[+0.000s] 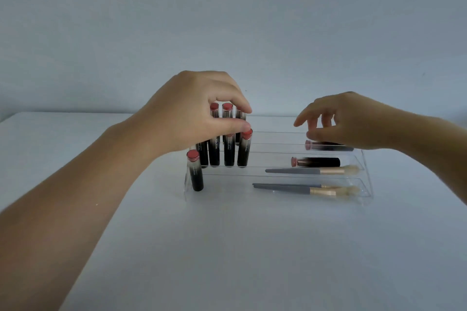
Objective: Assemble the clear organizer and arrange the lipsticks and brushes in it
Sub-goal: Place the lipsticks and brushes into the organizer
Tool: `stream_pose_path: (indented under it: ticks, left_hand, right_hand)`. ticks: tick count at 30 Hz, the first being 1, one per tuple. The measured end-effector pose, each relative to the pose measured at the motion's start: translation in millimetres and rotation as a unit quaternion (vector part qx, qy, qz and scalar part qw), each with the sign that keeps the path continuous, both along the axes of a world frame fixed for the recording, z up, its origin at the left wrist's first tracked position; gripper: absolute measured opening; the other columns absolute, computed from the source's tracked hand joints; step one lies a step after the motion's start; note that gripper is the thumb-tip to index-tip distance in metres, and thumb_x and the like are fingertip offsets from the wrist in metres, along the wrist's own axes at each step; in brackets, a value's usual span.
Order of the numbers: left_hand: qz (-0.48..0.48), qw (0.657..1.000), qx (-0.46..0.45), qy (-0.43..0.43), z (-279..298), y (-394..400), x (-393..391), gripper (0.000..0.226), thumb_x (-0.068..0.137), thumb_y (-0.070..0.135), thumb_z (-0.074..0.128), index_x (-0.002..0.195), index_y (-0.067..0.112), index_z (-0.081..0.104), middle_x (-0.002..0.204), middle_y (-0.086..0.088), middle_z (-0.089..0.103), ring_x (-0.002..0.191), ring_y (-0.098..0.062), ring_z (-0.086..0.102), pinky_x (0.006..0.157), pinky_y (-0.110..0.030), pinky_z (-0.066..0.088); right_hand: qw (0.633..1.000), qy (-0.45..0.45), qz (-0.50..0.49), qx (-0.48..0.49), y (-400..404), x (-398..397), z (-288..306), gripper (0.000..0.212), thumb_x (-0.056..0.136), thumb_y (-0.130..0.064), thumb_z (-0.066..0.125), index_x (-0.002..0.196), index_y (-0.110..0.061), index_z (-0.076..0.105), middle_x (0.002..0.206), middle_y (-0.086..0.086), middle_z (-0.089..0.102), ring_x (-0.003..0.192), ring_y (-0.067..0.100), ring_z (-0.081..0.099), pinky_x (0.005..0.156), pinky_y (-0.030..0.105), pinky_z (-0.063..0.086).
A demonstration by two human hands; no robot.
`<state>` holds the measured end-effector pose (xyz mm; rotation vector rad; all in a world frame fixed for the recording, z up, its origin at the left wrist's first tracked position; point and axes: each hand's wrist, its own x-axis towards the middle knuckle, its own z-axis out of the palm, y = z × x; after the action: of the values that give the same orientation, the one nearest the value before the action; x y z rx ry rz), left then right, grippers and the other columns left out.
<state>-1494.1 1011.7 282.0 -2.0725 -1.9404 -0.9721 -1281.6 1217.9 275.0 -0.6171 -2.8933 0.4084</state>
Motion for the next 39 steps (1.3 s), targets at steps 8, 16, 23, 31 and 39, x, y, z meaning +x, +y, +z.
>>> stream_pose_path:
  ticks: [8, 16, 23, 31, 39]
  left_hand:
    - [0.046, 0.989, -0.141, 0.030, 3, 10, 5, 0.008, 0.079, 0.044, 0.080, 0.086, 0.039, 0.077, 0.097, 0.024, 0.070, 0.110, 0.006, 0.059, 0.090, -0.041, 0.049]
    - [0.065, 0.990, -0.125, 0.027, -1, 12, 5, 0.006, 0.080, 0.042, 0.079, 0.084, 0.040, 0.075, 0.088, 0.021, 0.070, 0.087, -0.005, 0.063, 0.070, -0.032, 0.047]
    - [0.063, 0.987, -0.144, 0.021, -1, 12, 4, 0.004, 0.080, 0.043, 0.074, 0.083, 0.042, 0.072, 0.089, 0.023, 0.068, 0.091, -0.008, 0.069, 0.070, -0.034, 0.050]
    - [0.053, 0.989, -0.140, 0.015, -4, 11, 4, 0.011, 0.081, 0.035, 0.074, 0.082, 0.045, 0.069, 0.093, 0.025, 0.067, 0.086, -0.013, 0.071, 0.051, -0.023, 0.046]
    - [0.058, 0.990, -0.129, 0.025, -4, 9, 4, 0.015, 0.078, 0.044, 0.072, 0.090, 0.051, 0.067, 0.098, 0.034, 0.065, 0.066, -0.010, 0.065, 0.059, -0.028, 0.047]
  right_hand:
    - [0.996, -0.072, 0.036, 0.039, 13, 4, -10, 0.019, 0.096, -0.035, 0.061, 0.095, -0.054, 0.066, 0.091, -0.022, 0.060, 0.085, -0.011, 0.050, 0.069, 0.014, 0.033]
    - [0.976, -0.173, 0.052, 0.123, 12, 0, 0, 0.025, 0.103, -0.039, 0.047, 0.106, -0.055, 0.066, 0.101, -0.025, 0.056, 0.090, -0.014, 0.043, 0.081, 0.022, 0.036]
    - [0.970, -0.176, 0.059, 0.158, 9, 2, 4, 0.019, 0.100, -0.044, 0.047, 0.105, -0.055, 0.062, 0.099, -0.030, 0.055, 0.089, -0.019, 0.042, 0.076, 0.023, 0.036]
    - [0.991, -0.087, 0.046, 0.088, 9, 8, 6, 0.013, 0.090, -0.033, 0.066, 0.091, -0.045, 0.068, 0.088, -0.027, 0.064, 0.081, -0.013, 0.053, 0.062, 0.021, 0.041]
    - [0.987, 0.160, 0.016, -0.021, -4, 19, 20, 0.015, 0.084, -0.030, 0.075, 0.089, -0.044, 0.070, 0.085, -0.027, 0.069, 0.073, 0.000, 0.063, 0.064, 0.012, 0.045]
